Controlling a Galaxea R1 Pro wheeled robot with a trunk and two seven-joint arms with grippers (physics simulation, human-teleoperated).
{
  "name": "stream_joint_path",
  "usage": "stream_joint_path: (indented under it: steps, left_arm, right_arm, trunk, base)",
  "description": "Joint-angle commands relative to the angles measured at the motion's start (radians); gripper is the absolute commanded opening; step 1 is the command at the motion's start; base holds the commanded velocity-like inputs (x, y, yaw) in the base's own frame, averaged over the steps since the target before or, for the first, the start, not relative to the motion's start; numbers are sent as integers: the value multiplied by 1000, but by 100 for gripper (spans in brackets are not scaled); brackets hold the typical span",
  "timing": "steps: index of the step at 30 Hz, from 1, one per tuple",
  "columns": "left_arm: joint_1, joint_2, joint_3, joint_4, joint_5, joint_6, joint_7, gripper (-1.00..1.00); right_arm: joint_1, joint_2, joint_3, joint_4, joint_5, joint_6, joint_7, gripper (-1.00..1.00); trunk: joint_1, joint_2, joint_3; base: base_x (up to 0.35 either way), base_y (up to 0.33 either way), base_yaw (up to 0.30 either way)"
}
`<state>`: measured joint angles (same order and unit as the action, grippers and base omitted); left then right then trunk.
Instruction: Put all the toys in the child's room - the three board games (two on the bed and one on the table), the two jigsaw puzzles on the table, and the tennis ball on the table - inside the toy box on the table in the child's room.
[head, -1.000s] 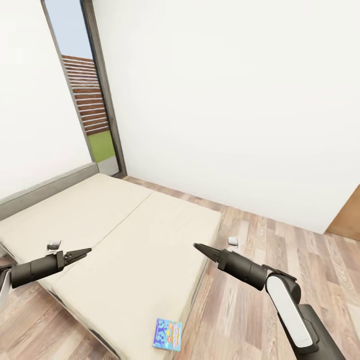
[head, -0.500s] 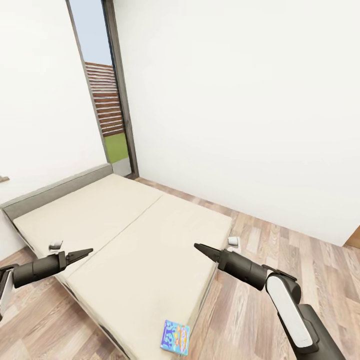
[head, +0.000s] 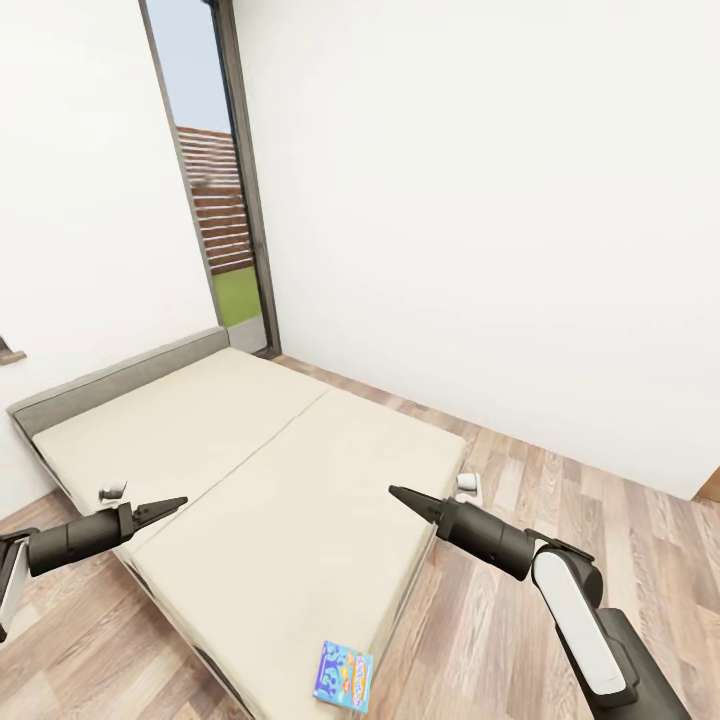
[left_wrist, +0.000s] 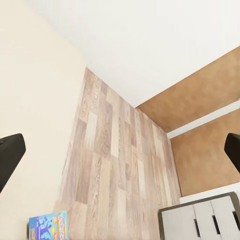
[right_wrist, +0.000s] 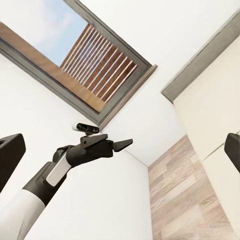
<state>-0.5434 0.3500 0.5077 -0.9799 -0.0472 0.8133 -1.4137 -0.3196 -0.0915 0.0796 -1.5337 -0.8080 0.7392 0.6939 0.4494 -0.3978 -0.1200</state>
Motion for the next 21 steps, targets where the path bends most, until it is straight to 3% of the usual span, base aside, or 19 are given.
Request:
stream_joint_path:
  steps: [1, 9, 21]
  left_arm:
    - [-1, 0, 2, 0, -5, 11, -7, 100]
    - [-1, 0, 1, 0, -5, 10, -7, 100]
    - [-1, 0, 2, 0, -5, 10, -7, 100]
  right_arm:
    - [-1, -1, 0, 0, -6, 7, -2, 100]
    - [-1, -1, 0, -1, -7, 8, -1, 100]
    - [-1, -1, 0, -2, -6, 8, -1, 100]
  trunk:
    - [1, -2, -2]
    - [1, -2, -2]
    - [1, -2, -2]
  base:
    - [0, -3, 1]
    - [0, -12, 0]
    - [0, -127, 12]
